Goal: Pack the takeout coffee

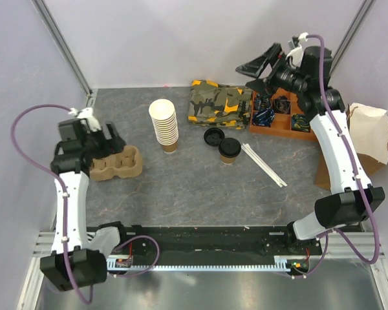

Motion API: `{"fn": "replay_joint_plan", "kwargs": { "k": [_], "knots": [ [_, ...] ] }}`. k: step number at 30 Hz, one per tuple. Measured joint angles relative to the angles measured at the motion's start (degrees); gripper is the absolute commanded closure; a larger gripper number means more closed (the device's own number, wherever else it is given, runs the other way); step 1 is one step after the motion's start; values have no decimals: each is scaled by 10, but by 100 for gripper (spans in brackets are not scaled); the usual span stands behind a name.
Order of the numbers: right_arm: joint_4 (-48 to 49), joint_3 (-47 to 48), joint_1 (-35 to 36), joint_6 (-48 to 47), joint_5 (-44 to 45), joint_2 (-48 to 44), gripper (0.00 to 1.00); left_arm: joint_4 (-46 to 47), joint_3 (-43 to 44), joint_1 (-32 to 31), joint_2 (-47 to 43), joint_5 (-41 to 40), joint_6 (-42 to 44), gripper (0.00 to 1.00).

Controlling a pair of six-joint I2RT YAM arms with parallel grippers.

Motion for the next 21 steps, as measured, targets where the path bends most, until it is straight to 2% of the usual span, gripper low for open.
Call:
{"fn": "replay_joint_plan", "kwargs": {
  "k": [5, 7, 8, 14, 21],
  "knots": [
    [0, -113, 3, -80, 6, -42, 2, -57, 58, 185, 39, 58, 14, 15],
    [-3, -155, 4, -121, 4, -60, 2, -83, 75, 237, 47, 72, 36, 24],
    [-5, -171, 4, -138, 2, -67, 2, -98, 85, 254, 58, 82, 49, 25],
    [-8, -220, 10, -238, -12, -92, 2, -165, 140, 307, 157, 115, 156, 30],
    [-16, -237, 81, -332, 16, -101, 2, -202, 140, 308, 176, 111, 217, 39]
  ]
}}
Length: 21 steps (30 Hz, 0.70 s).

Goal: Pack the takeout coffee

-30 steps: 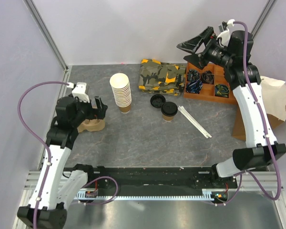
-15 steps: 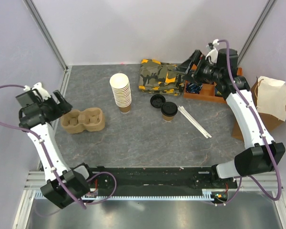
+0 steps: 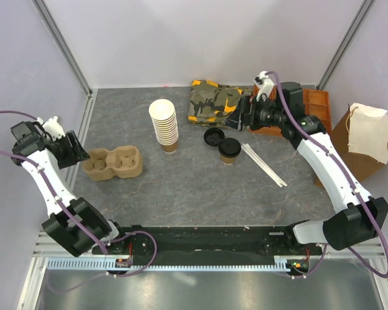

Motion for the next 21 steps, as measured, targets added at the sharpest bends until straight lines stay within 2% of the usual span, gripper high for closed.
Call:
{"fn": "replay_joint_plan", "kwargs": {
  "k": [5, 12, 21],
  "knots": [
    [-12, -10, 40, -43, 11, 1, 2, -2, -9, 0, 18, -3, 17, 43],
    [-27, -11, 40, -69, 19, 2, 2, 11, -27, 0, 27, -18, 23, 51],
    [-38, -18, 40, -74, 20, 2, 2, 37, -33, -6, 67, -62, 35, 53]
  ]
}}
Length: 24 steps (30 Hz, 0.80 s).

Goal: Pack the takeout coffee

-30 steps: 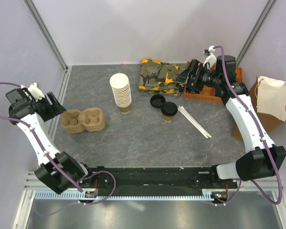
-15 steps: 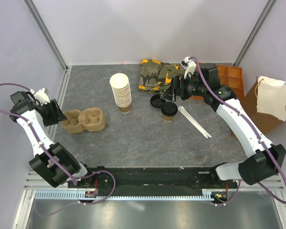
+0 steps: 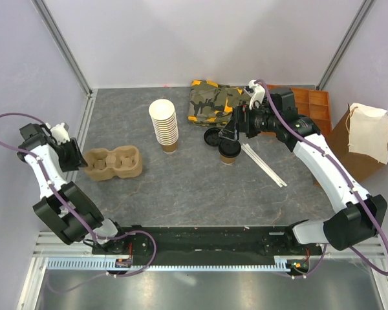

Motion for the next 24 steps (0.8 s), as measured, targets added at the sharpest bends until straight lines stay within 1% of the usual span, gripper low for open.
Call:
{"fn": "replay_joint_plan", "kwargs": {
  "k": [14, 20, 22, 24],
  "knots": [
    [-2, -3, 0, -6, 0, 10, 2, 29, 3, -46, 32, -45, 3, 58],
    [-5, -5, 0, -6, -1, 12, 2, 33, 6, -49, 40, -58, 3, 65],
    [-6, -6, 0, -6, -1, 13, 2, 34, 6, -50, 40, -59, 4, 65],
    [-6, -6, 0, -6, -1, 16, 2, 34, 6, -52, 40, -59, 5, 62]
  ]
}}
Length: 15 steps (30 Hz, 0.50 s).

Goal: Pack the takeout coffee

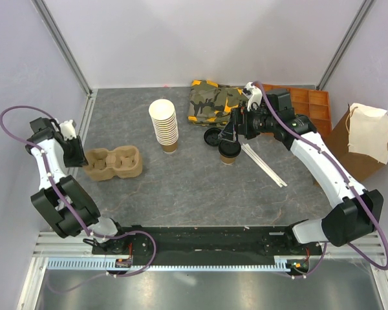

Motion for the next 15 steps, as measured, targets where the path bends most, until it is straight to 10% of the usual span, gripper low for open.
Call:
{"fn": "replay_joint_plan", "kwargs": {
  "k": [15],
  "knots": [
    [0, -1, 0, 1, -10, 7, 2, 13, 0, -22, 4, -17, 1, 60]
  ]
}}
